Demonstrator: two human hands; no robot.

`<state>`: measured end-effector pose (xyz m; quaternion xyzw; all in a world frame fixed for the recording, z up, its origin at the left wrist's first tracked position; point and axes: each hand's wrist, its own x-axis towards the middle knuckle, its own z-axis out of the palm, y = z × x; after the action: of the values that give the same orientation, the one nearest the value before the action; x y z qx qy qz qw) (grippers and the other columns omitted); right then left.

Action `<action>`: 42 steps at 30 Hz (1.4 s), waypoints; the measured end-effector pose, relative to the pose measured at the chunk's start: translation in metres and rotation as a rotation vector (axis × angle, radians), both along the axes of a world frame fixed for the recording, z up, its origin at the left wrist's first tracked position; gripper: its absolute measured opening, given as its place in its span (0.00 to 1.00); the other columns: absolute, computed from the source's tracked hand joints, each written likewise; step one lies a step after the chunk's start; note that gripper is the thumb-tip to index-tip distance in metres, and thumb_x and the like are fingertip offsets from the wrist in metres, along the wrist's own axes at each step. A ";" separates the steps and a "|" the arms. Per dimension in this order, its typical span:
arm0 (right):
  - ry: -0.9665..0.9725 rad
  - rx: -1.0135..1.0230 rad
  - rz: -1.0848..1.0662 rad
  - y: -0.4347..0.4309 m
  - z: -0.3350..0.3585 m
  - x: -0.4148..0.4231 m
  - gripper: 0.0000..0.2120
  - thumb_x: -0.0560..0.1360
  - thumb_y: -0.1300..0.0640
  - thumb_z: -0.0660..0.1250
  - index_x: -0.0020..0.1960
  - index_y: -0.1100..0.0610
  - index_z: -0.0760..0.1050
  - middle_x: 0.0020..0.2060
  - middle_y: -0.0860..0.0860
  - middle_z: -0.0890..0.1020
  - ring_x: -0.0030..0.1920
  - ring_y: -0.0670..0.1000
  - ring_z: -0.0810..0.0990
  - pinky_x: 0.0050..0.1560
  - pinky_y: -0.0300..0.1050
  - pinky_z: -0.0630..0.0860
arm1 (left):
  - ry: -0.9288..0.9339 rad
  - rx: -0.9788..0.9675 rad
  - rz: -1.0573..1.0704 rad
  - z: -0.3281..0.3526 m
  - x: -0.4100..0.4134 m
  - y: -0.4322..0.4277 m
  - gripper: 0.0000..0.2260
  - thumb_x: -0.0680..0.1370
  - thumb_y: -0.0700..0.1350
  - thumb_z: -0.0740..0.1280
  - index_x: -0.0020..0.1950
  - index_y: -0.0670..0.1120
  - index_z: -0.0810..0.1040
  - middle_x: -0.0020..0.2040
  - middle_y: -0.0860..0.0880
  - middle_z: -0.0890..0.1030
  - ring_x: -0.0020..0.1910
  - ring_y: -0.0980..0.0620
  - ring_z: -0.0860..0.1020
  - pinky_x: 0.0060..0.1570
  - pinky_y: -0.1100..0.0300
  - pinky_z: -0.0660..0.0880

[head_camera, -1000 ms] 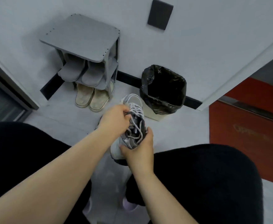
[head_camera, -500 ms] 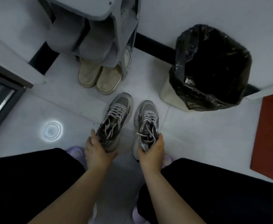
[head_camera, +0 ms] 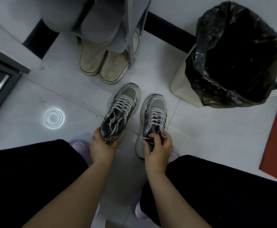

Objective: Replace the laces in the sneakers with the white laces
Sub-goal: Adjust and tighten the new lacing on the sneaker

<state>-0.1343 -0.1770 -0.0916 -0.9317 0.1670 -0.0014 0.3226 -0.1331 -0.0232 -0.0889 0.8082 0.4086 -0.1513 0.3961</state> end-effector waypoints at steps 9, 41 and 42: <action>0.038 0.110 -0.153 -0.008 -0.005 0.006 0.05 0.65 0.71 0.72 0.34 0.64 0.79 0.61 0.64 0.71 0.55 0.63 0.77 0.56 0.40 0.69 | 0.052 -0.018 0.021 -0.001 0.005 0.001 0.34 0.64 0.49 0.76 0.67 0.49 0.65 0.60 0.41 0.74 0.56 0.38 0.75 0.53 0.47 0.74; -0.125 0.441 -0.374 0.005 0.178 0.001 0.29 0.61 0.58 0.74 0.59 0.52 0.68 0.48 0.49 0.80 0.47 0.50 0.80 0.48 0.43 0.76 | -0.577 0.093 -0.228 0.163 -0.009 -0.020 0.31 0.66 0.47 0.74 0.66 0.46 0.69 0.61 0.45 0.74 0.60 0.44 0.67 0.61 0.56 0.64; -0.203 0.465 -0.359 0.008 0.193 0.001 0.30 0.60 0.56 0.74 0.59 0.50 0.67 0.49 0.49 0.80 0.47 0.48 0.80 0.49 0.45 0.77 | -0.636 0.096 -0.217 0.183 -0.010 -0.022 0.31 0.66 0.46 0.74 0.67 0.46 0.68 0.62 0.46 0.72 0.61 0.45 0.66 0.62 0.57 0.63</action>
<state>-0.1329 -0.1686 0.1014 -0.7836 0.2916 -0.1131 0.5368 -0.1435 -0.0452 0.0940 0.8715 0.1826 0.0865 0.4468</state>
